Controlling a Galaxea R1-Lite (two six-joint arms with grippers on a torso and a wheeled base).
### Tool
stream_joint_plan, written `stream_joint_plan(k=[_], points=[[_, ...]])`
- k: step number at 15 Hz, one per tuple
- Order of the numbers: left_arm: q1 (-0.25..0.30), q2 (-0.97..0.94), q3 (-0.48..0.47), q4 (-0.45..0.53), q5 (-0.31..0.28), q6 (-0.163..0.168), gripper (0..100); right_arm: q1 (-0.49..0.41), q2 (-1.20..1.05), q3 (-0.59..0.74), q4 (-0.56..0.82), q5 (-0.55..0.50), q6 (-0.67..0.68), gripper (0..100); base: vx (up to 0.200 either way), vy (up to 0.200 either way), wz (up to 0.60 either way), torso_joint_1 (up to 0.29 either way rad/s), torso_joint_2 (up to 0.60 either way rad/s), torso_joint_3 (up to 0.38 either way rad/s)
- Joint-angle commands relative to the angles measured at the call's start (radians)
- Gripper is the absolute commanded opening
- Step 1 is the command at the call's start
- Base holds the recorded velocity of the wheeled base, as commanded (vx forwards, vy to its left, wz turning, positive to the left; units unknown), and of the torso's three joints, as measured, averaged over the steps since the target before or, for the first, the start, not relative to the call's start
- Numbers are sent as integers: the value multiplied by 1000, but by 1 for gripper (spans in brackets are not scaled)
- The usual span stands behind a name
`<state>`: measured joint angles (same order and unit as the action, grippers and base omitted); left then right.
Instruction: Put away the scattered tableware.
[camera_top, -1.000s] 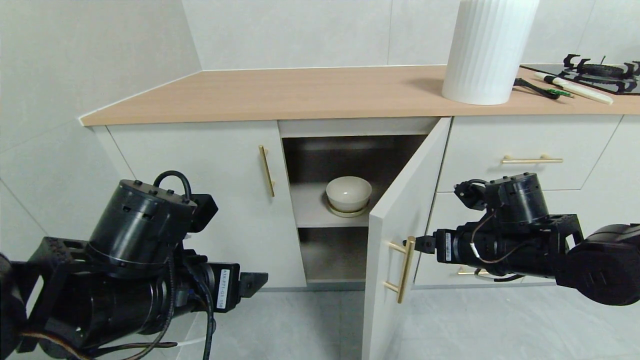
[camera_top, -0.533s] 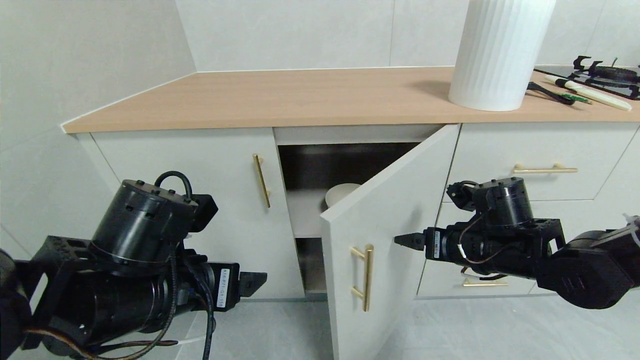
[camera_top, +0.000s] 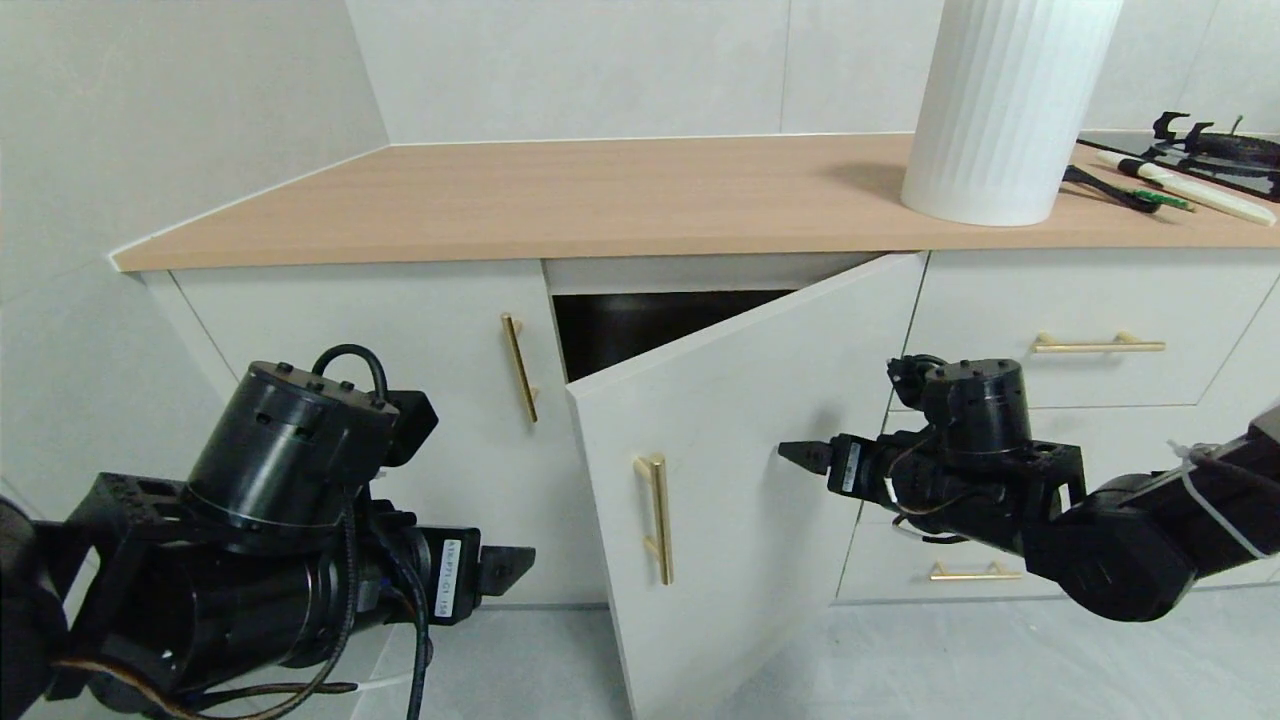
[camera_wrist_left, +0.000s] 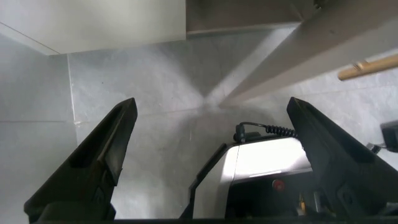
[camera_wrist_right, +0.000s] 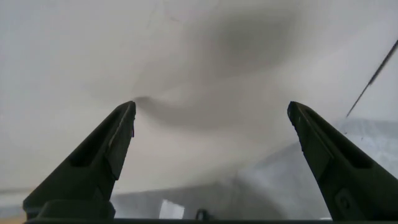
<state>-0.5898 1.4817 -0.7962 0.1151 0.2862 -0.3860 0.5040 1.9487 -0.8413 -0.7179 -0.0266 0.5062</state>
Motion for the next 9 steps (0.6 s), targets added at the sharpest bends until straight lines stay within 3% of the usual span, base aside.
stream_joint_plan(k=[1,9], points=[[2,2,0,0,1,-1,100,1,61,-32,-18,-42,14,100,0,0,0,0,0,0],[7,2,-1,0,1,-1,100,-1,157,-170,-20,-202,94,100,0,0,0,0,0,0]])
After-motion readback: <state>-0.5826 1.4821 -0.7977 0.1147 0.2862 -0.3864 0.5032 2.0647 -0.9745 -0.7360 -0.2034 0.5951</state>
